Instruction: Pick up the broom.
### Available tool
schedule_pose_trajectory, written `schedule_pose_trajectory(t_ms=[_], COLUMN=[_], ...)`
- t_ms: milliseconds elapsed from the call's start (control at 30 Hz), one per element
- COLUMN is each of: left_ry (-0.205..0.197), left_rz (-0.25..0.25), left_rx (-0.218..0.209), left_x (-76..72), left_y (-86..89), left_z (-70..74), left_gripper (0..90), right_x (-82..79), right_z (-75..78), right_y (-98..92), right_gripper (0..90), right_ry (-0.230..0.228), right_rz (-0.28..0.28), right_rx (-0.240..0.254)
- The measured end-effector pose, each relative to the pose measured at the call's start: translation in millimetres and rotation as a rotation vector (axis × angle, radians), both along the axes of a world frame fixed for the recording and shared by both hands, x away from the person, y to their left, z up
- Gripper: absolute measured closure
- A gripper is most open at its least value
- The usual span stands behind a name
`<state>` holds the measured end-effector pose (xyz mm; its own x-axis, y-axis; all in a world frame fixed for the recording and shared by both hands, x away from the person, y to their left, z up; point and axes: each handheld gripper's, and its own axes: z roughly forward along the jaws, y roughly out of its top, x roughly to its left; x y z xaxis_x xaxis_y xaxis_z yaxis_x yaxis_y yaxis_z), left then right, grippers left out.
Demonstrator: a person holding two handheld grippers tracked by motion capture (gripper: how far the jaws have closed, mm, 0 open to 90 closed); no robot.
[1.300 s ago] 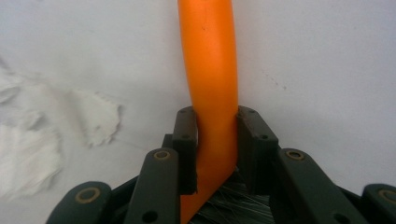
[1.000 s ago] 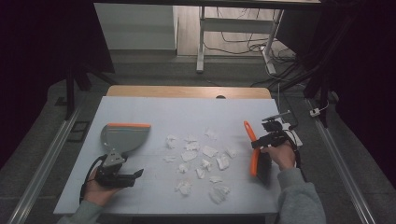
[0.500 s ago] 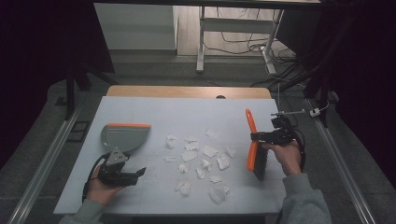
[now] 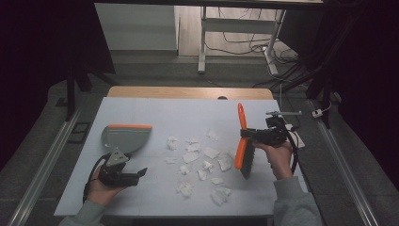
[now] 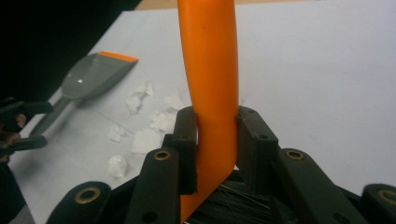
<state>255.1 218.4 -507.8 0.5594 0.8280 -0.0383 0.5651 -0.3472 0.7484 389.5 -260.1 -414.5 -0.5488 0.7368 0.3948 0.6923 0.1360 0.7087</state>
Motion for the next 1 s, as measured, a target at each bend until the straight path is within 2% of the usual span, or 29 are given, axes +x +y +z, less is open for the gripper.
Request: schedule_pose_trajectory(t_ms=[200,500,667,800,1000], left_ry=[-0.017,-0.033,-0.037,-0.054,-0.070], left_rz=[-0.013,-0.040,-0.058,-0.094,-0.143], left_rx=[-0.011,-0.027,-0.037,-0.054,-0.057], left_x=[0.3,0.9,7.5,11.2,16.2], left_y=[-4.0,-18.8,-33.9,-49.1,-75.9], left_z=[4.2,15.0,20.3,24.9,32.8], left_gripper=[19.3,19.2,19.2,19.2,19.2], right_x=[-5.1,-13.6,-18.9,-20.8,-24.7], right_z=[2.6,-2.2,-3.7,-4.5,-5.3], right_y=[13.6,19.2,24.7,30.3,41.4], right_gripper=[70.8,70.7,70.7,70.8,70.7], right_ry=[-0.043,-0.089,-0.117,-0.127,-0.140], right_rz=[0.006,-0.020,-0.023,-0.021,-0.012], right_rx=[0.052,0.148,0.176,0.195,0.221])
